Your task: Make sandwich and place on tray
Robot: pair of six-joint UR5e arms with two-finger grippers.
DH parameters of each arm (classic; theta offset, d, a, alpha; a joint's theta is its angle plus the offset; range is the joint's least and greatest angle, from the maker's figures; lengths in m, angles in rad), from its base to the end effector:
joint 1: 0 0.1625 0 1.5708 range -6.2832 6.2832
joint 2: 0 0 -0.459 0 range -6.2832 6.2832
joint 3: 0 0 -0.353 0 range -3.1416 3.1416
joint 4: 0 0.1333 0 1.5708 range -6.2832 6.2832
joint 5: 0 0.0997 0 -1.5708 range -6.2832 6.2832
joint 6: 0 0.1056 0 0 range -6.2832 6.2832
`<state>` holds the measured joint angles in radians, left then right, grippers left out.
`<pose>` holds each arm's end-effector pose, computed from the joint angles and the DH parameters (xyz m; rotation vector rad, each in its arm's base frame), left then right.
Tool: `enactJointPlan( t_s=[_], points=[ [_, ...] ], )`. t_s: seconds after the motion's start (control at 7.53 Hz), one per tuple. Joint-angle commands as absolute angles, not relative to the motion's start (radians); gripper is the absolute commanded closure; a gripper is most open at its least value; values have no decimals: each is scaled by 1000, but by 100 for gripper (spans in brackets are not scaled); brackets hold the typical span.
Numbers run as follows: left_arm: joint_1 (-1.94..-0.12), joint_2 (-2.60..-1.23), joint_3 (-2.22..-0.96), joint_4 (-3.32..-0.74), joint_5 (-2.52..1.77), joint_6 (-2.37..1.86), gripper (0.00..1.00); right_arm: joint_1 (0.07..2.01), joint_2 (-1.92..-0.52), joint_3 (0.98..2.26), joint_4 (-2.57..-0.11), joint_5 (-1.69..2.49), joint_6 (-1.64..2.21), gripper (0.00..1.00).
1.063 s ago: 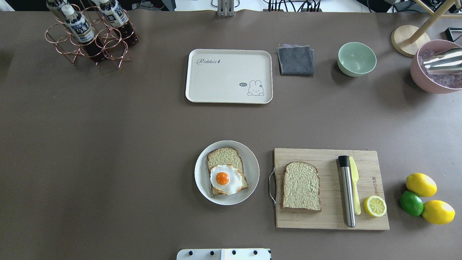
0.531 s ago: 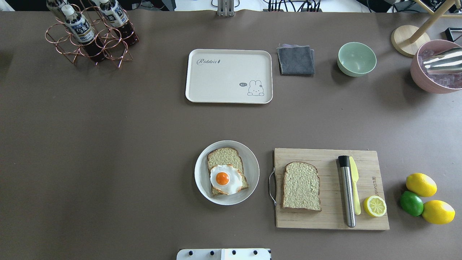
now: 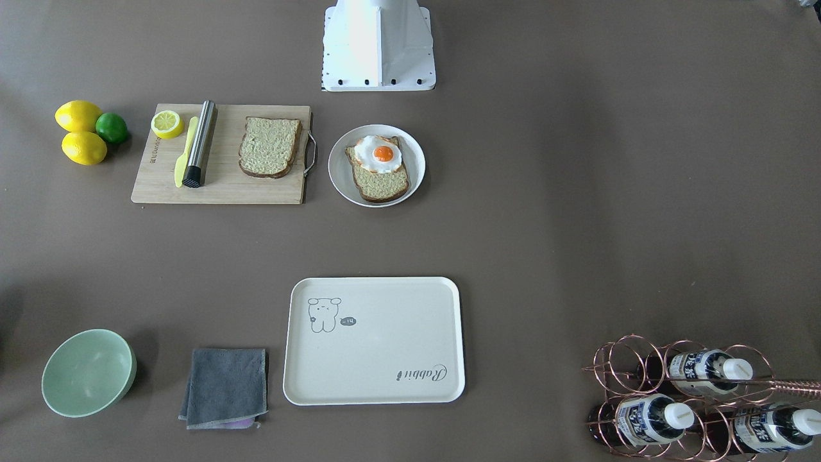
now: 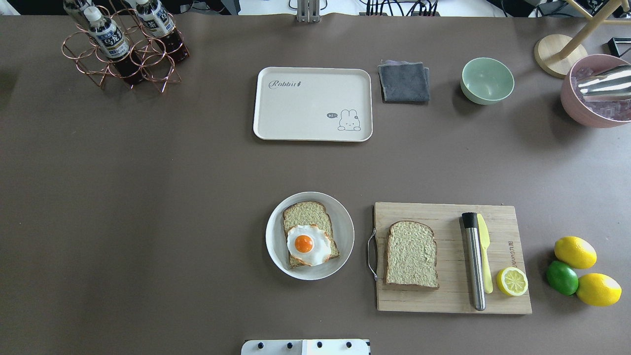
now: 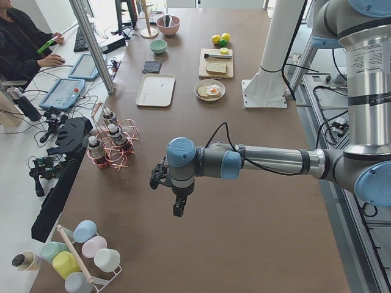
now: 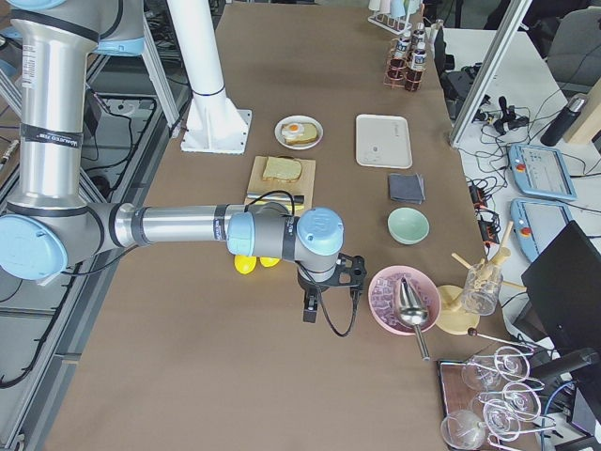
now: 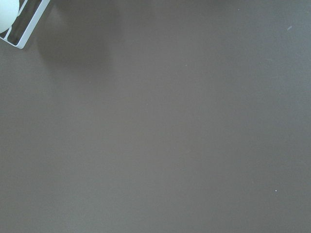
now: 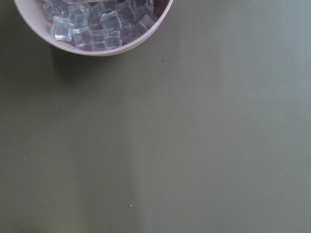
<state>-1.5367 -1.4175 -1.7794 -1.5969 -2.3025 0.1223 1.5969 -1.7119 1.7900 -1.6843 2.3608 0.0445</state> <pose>-0.0495 -0.3900 0.6668 0.1101 0.7281 0.1791 0.0683 -0.3827 0.6672 -0.0408 -0.7898 0.0809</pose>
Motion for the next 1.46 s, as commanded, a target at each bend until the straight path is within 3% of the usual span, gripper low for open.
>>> enactJointPlan(
  t_s=[0.0, 1.33],
  points=[
    [-1537, -1420, -1779, -1597, -2301, 121, 2, 1597, -1712, 1790, -1684, 2361, 44, 0],
    [-1532, -1448, -1778, -1592, -2301, 118, 2, 1597, -1688, 1796, -1683, 2359, 44, 0]
  ],
)
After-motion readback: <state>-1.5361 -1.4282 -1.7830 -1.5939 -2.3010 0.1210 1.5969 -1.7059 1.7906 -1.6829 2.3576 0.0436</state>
